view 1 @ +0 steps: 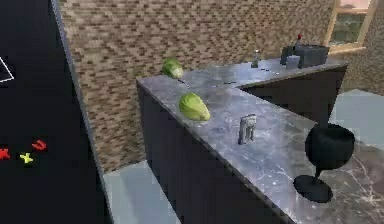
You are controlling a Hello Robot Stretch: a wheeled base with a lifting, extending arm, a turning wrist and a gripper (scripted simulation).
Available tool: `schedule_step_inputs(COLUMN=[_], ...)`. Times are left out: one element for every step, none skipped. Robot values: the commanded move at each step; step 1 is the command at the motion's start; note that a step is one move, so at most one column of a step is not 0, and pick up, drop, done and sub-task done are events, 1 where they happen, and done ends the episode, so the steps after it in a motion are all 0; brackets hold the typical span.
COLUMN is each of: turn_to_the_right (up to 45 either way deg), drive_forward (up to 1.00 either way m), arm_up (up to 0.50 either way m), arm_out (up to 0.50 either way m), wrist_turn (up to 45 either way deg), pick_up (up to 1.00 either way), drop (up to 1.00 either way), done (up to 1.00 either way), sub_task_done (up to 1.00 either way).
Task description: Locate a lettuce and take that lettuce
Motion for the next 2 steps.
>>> schedule_step_inputs(turn_to_the_right=[-45.0, -45.0], drive_forward=[0.0, 0.0], arm_up=[0.0, 0.0], arm_out=[0.0, 0.0], wrist_turn=[0.0, 0.0], pick_up=[0.0, 0.0], drop=[0.0, 0.0], done=[0.0, 0.0], sub_task_done=[0.0, 0.0])
